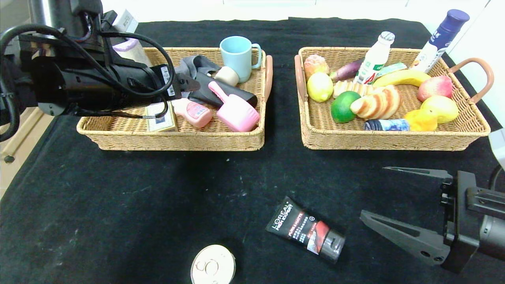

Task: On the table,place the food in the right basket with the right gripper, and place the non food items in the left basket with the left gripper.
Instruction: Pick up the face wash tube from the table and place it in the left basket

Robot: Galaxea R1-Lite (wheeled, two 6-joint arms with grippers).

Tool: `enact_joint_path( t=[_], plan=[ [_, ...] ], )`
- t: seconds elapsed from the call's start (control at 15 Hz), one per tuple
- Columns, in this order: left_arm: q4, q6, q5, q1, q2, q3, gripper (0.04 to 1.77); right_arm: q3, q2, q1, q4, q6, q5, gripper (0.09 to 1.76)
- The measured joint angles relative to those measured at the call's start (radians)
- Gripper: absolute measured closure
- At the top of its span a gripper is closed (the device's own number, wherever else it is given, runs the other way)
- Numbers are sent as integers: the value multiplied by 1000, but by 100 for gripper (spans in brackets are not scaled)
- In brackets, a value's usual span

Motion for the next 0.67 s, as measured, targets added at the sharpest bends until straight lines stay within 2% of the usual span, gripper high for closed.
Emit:
enact_joint_path(
  t=[0.33,0.53,0.67],
  plan=[
    [36,76,0,-56,-54,60,22,-1,-11,-1,2,1,1,14],
    [44,196,-6,-134,-116,159,18,-9,-21,-1,6,5,0,14],
    [43,273,-50,-195,-160,233,16,-17,-34,-6,11,9,1,14]
  ],
)
